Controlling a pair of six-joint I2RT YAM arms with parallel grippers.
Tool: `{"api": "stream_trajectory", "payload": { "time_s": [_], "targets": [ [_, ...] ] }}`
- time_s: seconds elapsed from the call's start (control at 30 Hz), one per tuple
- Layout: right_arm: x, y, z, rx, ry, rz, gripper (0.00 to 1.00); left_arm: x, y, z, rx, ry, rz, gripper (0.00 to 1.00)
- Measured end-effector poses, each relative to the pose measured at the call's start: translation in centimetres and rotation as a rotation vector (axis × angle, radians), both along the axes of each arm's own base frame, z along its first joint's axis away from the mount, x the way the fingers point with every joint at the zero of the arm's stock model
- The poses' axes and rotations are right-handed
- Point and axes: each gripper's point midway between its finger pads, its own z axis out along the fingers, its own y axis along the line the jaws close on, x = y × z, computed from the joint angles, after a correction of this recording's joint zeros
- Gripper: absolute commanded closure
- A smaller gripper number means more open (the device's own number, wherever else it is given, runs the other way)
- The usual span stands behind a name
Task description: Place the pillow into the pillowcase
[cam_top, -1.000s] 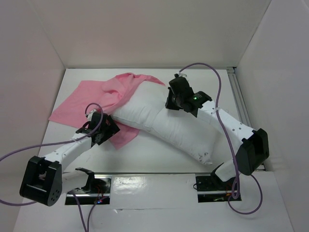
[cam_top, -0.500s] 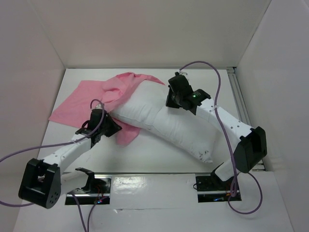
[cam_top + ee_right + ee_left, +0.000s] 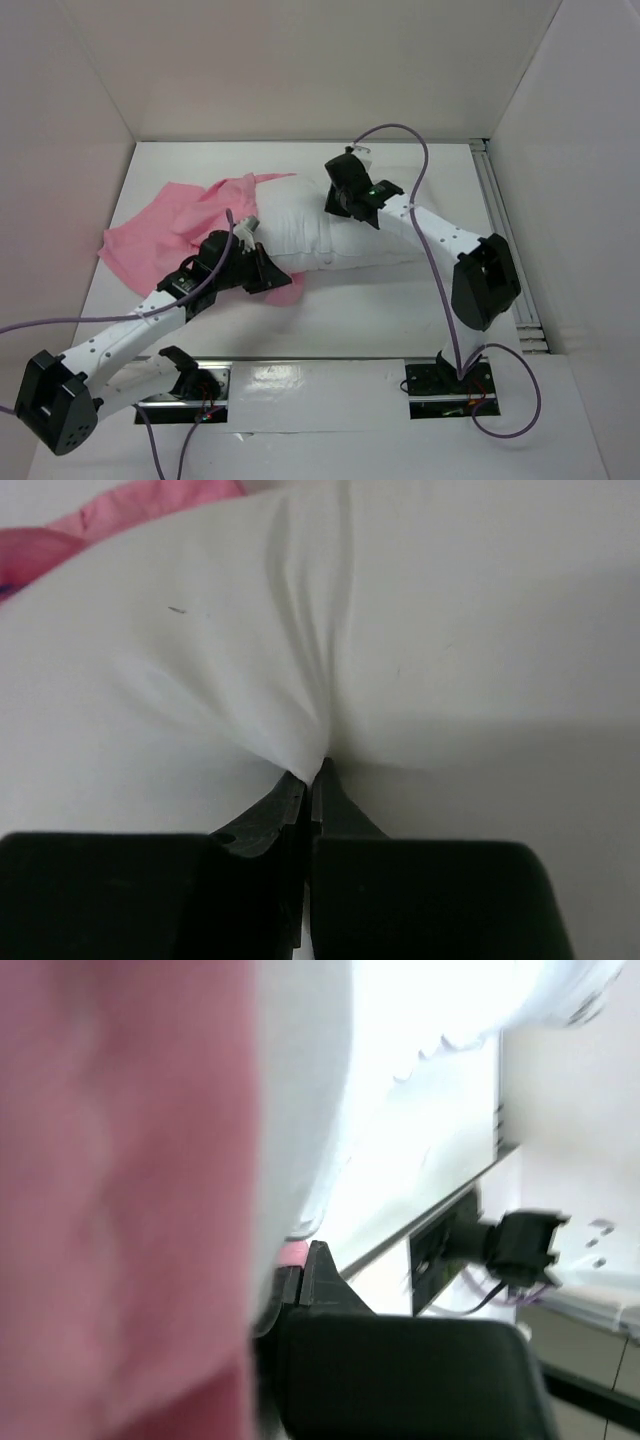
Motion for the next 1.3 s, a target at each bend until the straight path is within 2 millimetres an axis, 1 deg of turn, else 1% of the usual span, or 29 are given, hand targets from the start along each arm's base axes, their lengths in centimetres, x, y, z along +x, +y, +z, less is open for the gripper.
{"api": "stream_trajectory", "payload": {
  "time_s": [0.03, 0.07, 0.13, 0.17, 0.23, 0.27, 0.33, 0.37, 0.4, 0.43, 0.47, 0.5, 0.53, 0.57, 0.6, 0.63, 0.67, 0.7, 0.77, 0.83, 0.9, 0.97, 1.0, 1.07, 1.1, 1.17, 1.2, 1.27, 1.3],
  "targets": [
    [-0.1, 0.5, -1.2, -0.002, 0.017, 0.002, 1.0, -0.7, -0.3, -0.7, 0.014, 0.027, -0.018, 1.0],
    [-0.1, 0.7, -1.9, -0.003, 0.027, 0.002, 1.0, -1.1, -0.6, -1.0, 0.024, 0.039, -0.034, 1.0],
    [0.1, 0.9, -2.0, 0.006, 0.027, -0.005, 1.0, -2.0, -1.1, -1.6, 0.051, 0.058, -0.057, 1.0],
    [0.3, 0.9, -1.7, 0.014, 0.017, -0.01, 1.0, -2.2, -1.2, -1.7, 0.066, 0.064, -0.067, 0.77],
    [0.6, 0.9, -0.9, 0.028, -0.006, -0.013, 1.0, -2.8, -1.6, -1.8, 0.105, 0.081, -0.099, 0.47],
    [0.7, 1.0, -0.6, 0.035, -0.014, -0.013, 1.0, -3.0, -1.8, -1.5, 0.124, 0.084, -0.12, 0.17],
    [0.6, 1.3, -0.3, 0.049, -0.018, -0.003, 1.0, -3.2, -2.4, -0.2, 0.156, 0.084, -0.149, 0.05],
    [0.4, 1.4, -0.1, 0.059, -0.019, 0.005, 1.0, -3.1, -2.5, 0.8, 0.176, 0.072, -0.157, 0.03],
    [0.1, 1.4, 0.1, 0.069, -0.019, 0.011, 1.0, -3.0, -2.5, 2.0, 0.191, 0.048, -0.162, 0.04],
    [-0.4, 1.3, 0.1, 0.079, -0.018, 0.02, 1.0, -2.7, -2.5, 3.2, 0.2, 0.031, -0.156, 0.13],
    [-1.1, 1.2, 0.1, 0.087, -0.012, 0.028, 1.0, -2.3, -2.1, 4.7, 0.216, 0.006, -0.137, 0.29],
    [-1.6, 1.1, 0.1, 0.094, -0.006, 0.035, 1.0, -1.8, -1.8, 6.2, 0.23, -0.02, -0.109, 0.64],
    [-2.1, 0.9, 0.0, 0.098, -0.002, 0.041, 1.0, -1.3, -1.4, 7.7, 0.238, -0.051, -0.085, 0.72],
    [-2.6, 0.8, 0.1, 0.102, 0.001, 0.046, 1.0, -0.9, -0.9, 9.0, 0.255, -0.081, -0.065, 0.75],
    [-3.0, 0.8, 0.0, 0.107, 0.006, 0.05, 1.0, -0.5, -0.3, 10.1, 0.27, -0.101, -0.03, 0.72],
    [-3.2, 0.7, 0.1, 0.111, 0.007, 0.054, 1.0, 0.0, 0.5, 10.9, 0.285, -0.114, 0.009, 0.44],
    [-3.4, 0.7, 0.3, 0.115, 0.006, 0.056, 1.0, 0.4, 1.3, 11.5, 0.307, -0.124, 0.042, 0.29],
    [-3.5, 0.7, 0.3, 0.116, 0.006, 0.057, 1.0, 0.8, 2.2, 11.9, 0.331, -0.122, 0.084, 0.22],
    [-3.7, 0.7, 0.4, 0.117, 0.004, 0.06, 1.0, 1.8, 4.0, 11.8, 0.392, -0.1, 0.175, 0.1],
    [-3.8, 0.7, 0.5, 0.118, 0.006, 0.064, 1.0, 2.9, 5.2, 11.0, 0.458, -0.073, 0.245, 0.1],
    [-3.9, 0.7, 0.4, 0.116, 0.009, 0.065, 1.0, 3.7, 6.1, 9.2, 0.546, -0.026, 0.293, 0.12],
    [-4.0, 0.7, 0.4, 0.116, 0.012, 0.068, 1.0, 4.1, 7.0, 7.2, 0.631, 0.029, 0.334, 0.12],
    [-4.0, 0.7, 0.4, 0.115, 0.014, 0.068, 1.0, 4.2, 7.4, 6.4, 0.668, 0.052, 0.348, 0.15],
    [-4.1, 0.7, 0.3, 0.113, 0.015, 0.069, 1.0, 4.3, 8.2, 5.1, 0.733, 0.093, 0.381, 0.15],
    [-4.1, 0.7, 0.3, 0.113, 0.015, 0.07, 1.0, 4.3, 8.7, 4.6, 0.759, 0.114, 0.405, 0.2],
    [-4.1, 0.7, 0.3, 0.111, 0.015, 0.072, 1.0, 4.3, 9.4, 4.3, 0.79, 0.126, 0.431, 0.24],
    [-4.1, 0.7, 0.3, 0.11, 0.015, 0.074, 1.0, 4.3, 9.6, 4.2, 0.798, 0.13, 0.445, 0.31],
    [-4.1, 0.7, 0.3, 0.107, 0.014, 0.078, 1.0, 4.4, 10.2, 4.1, 0.816, 0.134, 0.468, 0.4],
    [-4.1, 0.7, 0.3, 0.106, 0.014, 0.079, 1.0, 4.5, 10.5, 4.1, 0.83, 0.138, 0.477, 0.48]
  ]
}}
